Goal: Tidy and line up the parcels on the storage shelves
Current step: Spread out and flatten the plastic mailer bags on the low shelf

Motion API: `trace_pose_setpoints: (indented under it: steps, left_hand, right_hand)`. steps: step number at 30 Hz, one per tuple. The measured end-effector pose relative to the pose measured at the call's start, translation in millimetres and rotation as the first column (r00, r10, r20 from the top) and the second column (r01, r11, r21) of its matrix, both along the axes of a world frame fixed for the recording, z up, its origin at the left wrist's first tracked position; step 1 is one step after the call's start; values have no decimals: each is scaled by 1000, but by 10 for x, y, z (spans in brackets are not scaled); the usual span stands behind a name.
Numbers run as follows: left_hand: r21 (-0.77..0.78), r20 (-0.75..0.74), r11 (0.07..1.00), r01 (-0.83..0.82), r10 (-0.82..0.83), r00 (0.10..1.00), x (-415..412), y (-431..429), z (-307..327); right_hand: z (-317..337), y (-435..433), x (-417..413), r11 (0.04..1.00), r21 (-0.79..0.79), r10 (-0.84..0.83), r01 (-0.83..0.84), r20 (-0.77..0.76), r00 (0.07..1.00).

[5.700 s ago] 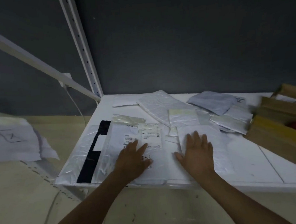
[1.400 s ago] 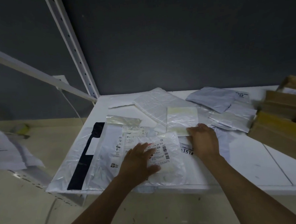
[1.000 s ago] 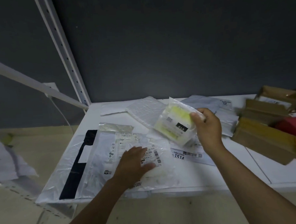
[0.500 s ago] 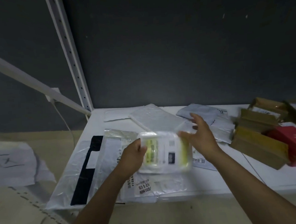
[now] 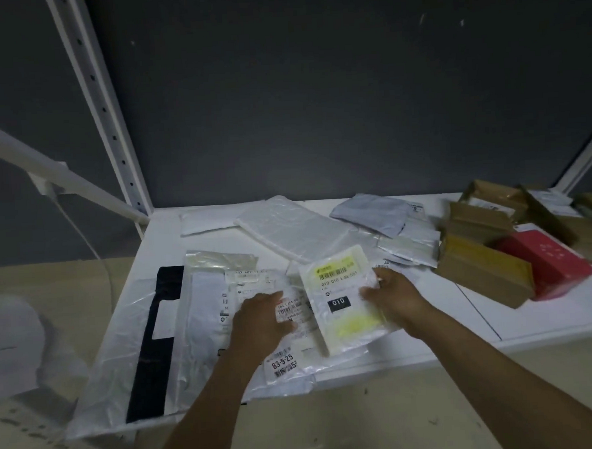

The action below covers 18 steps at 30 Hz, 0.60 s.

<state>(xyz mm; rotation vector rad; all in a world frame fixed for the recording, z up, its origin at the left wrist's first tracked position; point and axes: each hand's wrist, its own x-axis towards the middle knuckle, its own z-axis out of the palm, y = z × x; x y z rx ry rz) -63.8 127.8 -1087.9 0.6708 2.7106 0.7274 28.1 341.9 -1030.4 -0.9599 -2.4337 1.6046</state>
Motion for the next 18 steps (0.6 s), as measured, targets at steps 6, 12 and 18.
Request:
trace_pose_setpoints:
  steps: [6,12,18]
  left_hand:
    - [-145,-129,988,43,-62,990,-31,19,-28]
    - [-152,-262,988,-15,-26,965,30,112,-27]
    - [-392,-211,918,60,-153,965,123,165,-97]
  right_hand:
    - [-388,-133,-84,992,59,112,-112,11,994]
    - [-463,-107,-126,702,570,244,-427,371,896]
    - [-303,236,-503,566,752,313,-337,182,932]
